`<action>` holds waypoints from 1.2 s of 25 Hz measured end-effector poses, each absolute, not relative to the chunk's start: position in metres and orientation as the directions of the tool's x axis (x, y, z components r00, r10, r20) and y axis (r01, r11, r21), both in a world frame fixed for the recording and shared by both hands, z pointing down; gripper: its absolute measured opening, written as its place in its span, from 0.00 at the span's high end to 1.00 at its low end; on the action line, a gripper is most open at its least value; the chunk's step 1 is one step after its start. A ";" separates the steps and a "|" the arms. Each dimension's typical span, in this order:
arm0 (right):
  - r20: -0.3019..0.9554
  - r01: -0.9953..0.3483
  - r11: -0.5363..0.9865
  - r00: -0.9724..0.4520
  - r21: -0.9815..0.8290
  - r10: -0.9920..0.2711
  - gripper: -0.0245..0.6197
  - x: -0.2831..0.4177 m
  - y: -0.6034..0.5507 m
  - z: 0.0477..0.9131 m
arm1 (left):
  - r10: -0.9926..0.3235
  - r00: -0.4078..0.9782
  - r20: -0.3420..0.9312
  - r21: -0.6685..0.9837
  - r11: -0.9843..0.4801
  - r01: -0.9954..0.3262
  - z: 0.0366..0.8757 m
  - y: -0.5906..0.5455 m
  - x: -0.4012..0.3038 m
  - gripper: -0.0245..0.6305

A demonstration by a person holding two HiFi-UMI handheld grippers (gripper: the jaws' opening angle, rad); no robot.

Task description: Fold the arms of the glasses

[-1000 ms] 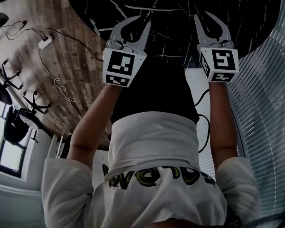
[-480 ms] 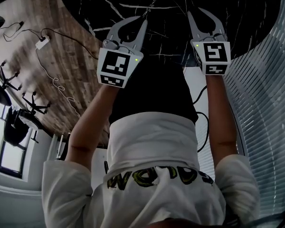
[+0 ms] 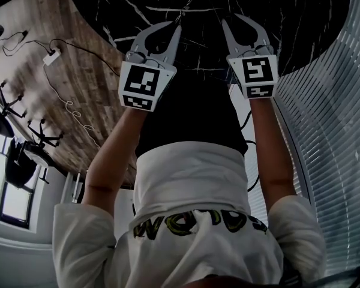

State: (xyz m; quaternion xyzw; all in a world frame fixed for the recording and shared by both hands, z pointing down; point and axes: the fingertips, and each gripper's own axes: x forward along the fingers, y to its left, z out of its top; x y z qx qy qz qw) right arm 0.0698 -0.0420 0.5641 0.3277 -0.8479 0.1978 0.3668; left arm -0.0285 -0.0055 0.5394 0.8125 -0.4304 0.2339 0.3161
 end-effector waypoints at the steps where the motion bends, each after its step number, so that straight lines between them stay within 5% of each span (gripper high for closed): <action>1: 0.751 -0.700 0.707 -0.518 -0.097 -0.409 0.86 0.069 -0.041 0.564 | -0.551 0.521 0.652 0.314 -0.429 -0.847 0.539 -0.006 -0.028 0.95; 30: 0.715 -0.632 0.760 -0.601 -0.151 -0.358 0.86 0.015 -0.014 0.554 | -0.519 0.560 0.646 0.359 -0.442 -0.822 0.540 0.007 -0.008 0.95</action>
